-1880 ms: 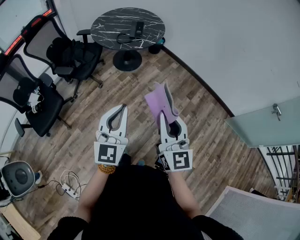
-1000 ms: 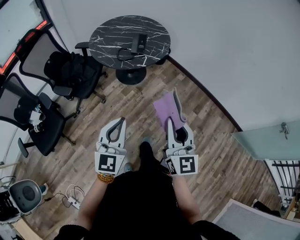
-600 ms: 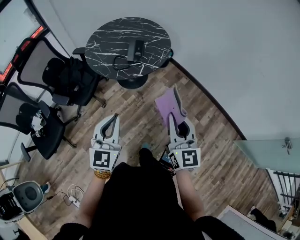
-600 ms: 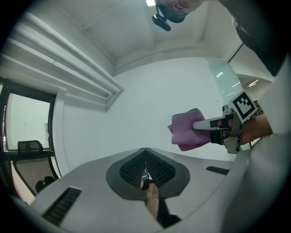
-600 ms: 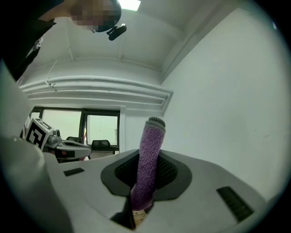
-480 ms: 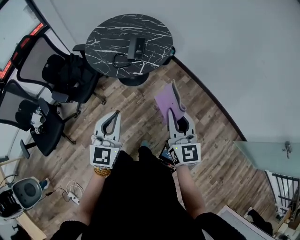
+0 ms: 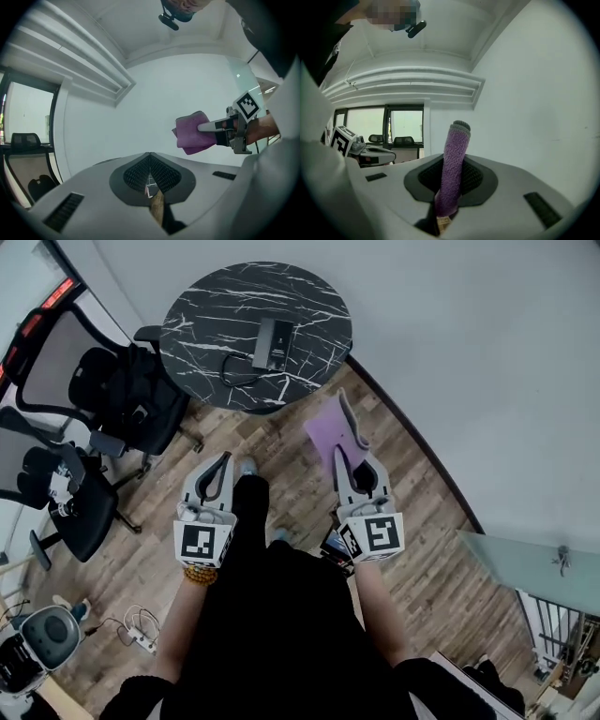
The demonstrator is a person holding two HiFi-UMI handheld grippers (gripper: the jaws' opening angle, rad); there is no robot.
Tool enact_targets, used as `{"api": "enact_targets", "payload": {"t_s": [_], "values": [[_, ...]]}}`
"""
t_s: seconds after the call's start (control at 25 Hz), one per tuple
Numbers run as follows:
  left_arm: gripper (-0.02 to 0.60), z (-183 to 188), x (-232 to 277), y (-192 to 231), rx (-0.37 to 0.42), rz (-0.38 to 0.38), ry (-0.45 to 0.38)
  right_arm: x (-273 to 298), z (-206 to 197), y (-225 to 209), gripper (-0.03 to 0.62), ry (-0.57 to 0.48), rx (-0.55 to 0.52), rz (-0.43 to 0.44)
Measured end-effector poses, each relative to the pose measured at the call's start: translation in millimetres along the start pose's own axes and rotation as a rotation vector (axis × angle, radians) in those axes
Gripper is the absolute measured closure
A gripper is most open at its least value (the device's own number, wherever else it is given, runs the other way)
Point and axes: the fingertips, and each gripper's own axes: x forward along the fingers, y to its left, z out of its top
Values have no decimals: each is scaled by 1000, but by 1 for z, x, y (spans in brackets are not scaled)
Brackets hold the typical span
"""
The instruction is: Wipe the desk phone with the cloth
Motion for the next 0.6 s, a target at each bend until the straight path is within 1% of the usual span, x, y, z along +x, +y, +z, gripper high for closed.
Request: {"api": "enact_targets", "payload": {"t_s": [0.16,0.28,0.36,0.48,0.6], "values": [[569,-2,61,31,-6,-62,-28,52,7,-23,528,9,0,-59],[569,9,103,53,8,-120,-35,92,16,-34,526,7,64,-52],[568,16,127,68,10,-147,-49,119,19,-39,526,19,72,-48],[569,21,157,97,11,-168,-66,161,24,-45,526,33,78,-62],[569,21,179,126,-20,-168,-77,193,28,-50,526,10,136,-64]]}}
